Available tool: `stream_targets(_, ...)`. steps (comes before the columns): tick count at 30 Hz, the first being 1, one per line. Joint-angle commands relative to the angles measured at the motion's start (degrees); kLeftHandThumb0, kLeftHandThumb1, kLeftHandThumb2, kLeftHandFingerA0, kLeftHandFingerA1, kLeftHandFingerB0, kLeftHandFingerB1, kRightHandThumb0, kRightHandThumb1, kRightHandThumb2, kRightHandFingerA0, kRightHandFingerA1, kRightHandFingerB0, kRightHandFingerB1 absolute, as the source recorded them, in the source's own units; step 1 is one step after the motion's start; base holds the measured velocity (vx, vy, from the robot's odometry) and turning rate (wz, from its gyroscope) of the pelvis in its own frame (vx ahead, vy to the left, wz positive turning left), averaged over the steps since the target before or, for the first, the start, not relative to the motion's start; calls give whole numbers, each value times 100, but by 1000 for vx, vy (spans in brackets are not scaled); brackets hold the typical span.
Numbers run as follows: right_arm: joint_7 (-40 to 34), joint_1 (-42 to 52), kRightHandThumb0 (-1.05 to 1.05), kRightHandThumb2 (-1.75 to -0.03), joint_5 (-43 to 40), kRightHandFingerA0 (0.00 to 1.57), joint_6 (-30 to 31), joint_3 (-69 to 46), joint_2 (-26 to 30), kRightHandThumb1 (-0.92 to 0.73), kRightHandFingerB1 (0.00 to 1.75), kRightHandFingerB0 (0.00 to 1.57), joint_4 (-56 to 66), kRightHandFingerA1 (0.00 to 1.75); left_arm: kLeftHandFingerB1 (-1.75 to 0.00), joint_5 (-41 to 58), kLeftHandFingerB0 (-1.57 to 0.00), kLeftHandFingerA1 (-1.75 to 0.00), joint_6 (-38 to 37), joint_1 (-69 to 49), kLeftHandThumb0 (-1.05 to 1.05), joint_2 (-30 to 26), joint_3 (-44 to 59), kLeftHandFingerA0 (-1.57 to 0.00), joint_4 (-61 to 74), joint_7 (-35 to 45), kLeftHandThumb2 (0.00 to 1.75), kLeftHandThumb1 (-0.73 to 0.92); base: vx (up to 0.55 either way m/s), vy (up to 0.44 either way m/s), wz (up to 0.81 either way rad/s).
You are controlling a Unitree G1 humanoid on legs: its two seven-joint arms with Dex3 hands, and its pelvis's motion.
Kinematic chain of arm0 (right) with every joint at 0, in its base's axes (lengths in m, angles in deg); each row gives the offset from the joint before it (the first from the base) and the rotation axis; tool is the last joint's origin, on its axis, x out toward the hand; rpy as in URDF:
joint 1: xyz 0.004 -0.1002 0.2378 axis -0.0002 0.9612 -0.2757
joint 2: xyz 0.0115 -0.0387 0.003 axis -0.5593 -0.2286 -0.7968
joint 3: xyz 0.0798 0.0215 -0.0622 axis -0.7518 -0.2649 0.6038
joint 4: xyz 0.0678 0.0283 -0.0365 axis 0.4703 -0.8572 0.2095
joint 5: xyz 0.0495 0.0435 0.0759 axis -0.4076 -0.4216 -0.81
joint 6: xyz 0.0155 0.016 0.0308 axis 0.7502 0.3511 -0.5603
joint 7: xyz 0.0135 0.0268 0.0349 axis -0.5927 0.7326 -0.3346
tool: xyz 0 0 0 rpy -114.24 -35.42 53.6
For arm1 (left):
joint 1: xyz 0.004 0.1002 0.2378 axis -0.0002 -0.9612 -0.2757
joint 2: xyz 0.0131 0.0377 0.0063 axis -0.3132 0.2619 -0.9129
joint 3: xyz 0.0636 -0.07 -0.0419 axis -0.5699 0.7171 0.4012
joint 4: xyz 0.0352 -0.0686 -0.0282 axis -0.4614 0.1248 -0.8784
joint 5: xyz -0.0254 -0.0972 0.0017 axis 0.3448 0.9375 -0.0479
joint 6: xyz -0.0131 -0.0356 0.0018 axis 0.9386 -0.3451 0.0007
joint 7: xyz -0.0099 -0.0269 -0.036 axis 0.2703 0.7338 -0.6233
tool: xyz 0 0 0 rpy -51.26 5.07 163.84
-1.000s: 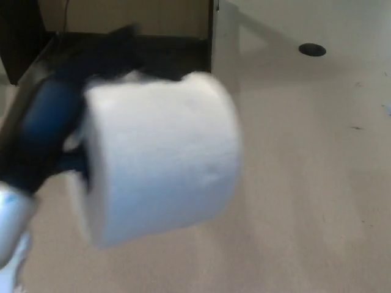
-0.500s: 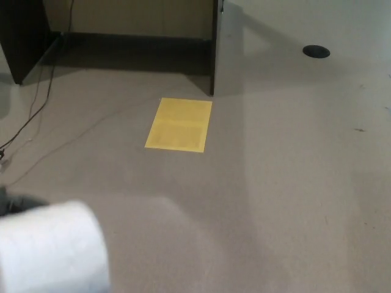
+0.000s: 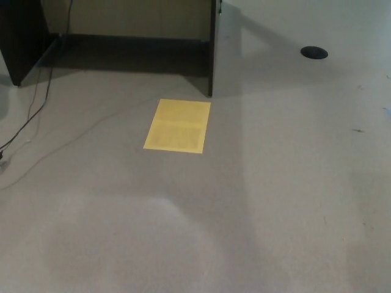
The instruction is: A person is holding a toilet paper roll and the robot extends its left hand to grab the roll by inserting its thumb into the gap in the middle and brings its hand down by its side. Then it extends its arm again to hand the toilet paper roll back to the person.
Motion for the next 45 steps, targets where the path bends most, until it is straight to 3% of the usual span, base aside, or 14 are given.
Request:
stream_targets(1,-53,-140,-37,-60,-139,77,16,-168,314,-64,43,59,44,62,-115,-401,-85,-141,-2029,220,-13,-687,-161,-92,-1743,-1115,70,75,0,0,0)
stream_targets(5,-131,163,-35,-59,-91,79,-135,-126,244,-63,44,61,45,65,-117,-335,-84,-141,-2382,-63,-10,-801,-201,-92,-2084,-1142,70,76,0,0,0)
stream_targets(7,-86,108,-37,-60,-106,75,-64,-142,216,-64,43,60,18,54,-117,-357,-86,-139,-2428,-15,-13,-860,-255,-96,-2190,-1227,73,74,0,0,0)
stream_targets(11,-68,107,-38,-60,-46,73,-25,-94,281,-65,43,60,34,53,-117,-371,-83,-142,-2395,70,-15,-887,-383,-98,-2389,-1313,69,78,0,0,0)
stream_targets(26,-5,-166,-34,-60,-38,75,40,-89,382,-64,43,59,51,63,-118,-117,-81,-143,-3040,426,-12,-957,-714,-90,-2634,-1487,67,78,0,0,0)
stream_targets(27,-10,-200,-35,-60,-40,75,53,-92,377,-64,43,59,46,61,-113,-137,-81,-140,-3080,483,-17,-975,-734,-91,-2507,-1513,63,79,0,0,0)
stream_targets(29,17,-203,-37,-60,-69,76,65,-116,370,-64,44,60,32,61,-126,14,-77,-146,-3211,511,-16,-943,-725,-91,-2025,-1363,77,75,0,0,0)
stream_targets(31,-5,-206,-38,-60,-58,76,74,-111,363,-64,43,60,26,62,-123,89,-81,-141,-3153,500,-19,-902,-732,-94,-1350,-1313,80,72,0,0,0)
stream_targets(33,-64,-173,-35,-59,-60,78,13,-117,346,-63,44,61,22,64,-124,284,-81,-145,-3159,564,-11,-849,-770,-94,-520,-1119,94,66,0,0,0)
stream_targets(35,-81,-187,-35,-59,-48,79,15,-105,329,-63,43,61,9,66,-118,172,-82,-137,-2808,634,-14,-833,-834,-97,367,-1174,91,65,0,0,0)
stream_targets(40,-36,-357,-38,-60,7,77,99,-55,353,-65,43,60,1,60,-114,-75,-77,-135,-2120,1390,-3,-821,-1294,-93,2376,-900,75,76,0,0,0)
stream_targets(45,-87,-256,-37,-60,36,76,8,-12,358,-64,44,60,28,58,-111,-496,-78,-141,-1451,2109,4,-698,-1850,-87,3691,-620,69,75,0,0,0)
